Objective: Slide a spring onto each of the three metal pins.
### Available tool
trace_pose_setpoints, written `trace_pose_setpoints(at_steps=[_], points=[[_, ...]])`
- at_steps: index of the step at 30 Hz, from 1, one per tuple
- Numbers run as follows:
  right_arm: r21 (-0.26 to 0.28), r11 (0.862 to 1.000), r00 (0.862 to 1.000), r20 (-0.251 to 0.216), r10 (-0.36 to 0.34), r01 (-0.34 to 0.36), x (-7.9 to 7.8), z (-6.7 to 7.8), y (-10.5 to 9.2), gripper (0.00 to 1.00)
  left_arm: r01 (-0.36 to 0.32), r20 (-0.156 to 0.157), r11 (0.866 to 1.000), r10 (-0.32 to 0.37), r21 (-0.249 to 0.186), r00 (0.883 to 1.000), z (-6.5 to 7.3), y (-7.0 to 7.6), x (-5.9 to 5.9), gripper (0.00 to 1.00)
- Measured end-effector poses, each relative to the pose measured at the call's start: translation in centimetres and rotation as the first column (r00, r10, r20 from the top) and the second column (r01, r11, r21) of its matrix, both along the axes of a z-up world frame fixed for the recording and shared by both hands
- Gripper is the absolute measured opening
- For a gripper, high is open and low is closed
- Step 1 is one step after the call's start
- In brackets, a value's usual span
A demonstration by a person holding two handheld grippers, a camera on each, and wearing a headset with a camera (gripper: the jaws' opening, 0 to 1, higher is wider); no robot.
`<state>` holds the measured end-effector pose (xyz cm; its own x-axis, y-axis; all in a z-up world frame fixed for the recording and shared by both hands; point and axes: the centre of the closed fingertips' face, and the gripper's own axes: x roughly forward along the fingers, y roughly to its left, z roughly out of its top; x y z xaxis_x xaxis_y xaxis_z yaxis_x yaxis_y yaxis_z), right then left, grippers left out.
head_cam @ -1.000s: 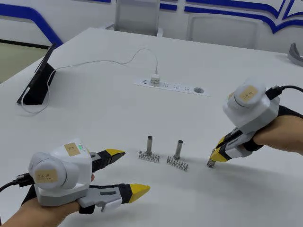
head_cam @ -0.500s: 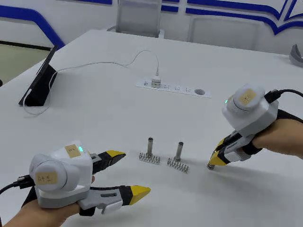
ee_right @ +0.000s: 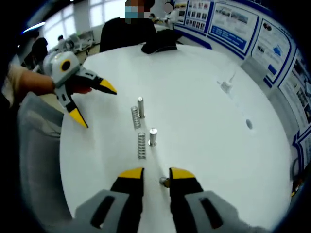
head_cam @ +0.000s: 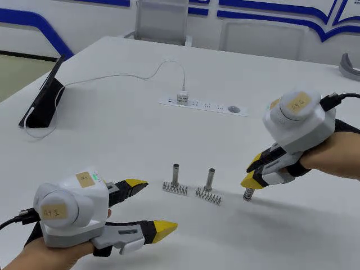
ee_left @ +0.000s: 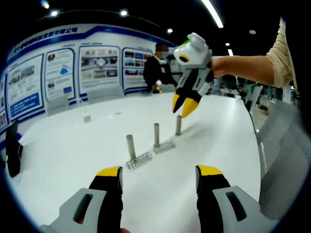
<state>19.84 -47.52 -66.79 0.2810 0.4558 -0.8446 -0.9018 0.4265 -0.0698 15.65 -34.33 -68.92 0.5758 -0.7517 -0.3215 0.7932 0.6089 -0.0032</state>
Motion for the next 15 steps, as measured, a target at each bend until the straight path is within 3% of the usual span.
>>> trace_pose_setpoints(at_steps=[4,15], points=[[0.003,1.0,1.0,0.001,0.019,-0.019,-0.3,-0.4,1.2,0.2,0.004,0.002,1.0,-0.004,-0.002,1.0,0.1,-0.2,0.0,0.62],[-0.008,0.998,0.998,-0.035,0.06,-0.06,-0.8,-3.3,3.6,0.19,0.005,0.005,1.0,-0.005,-0.002,1.0,0.1,0.0,0.1,0.61]])
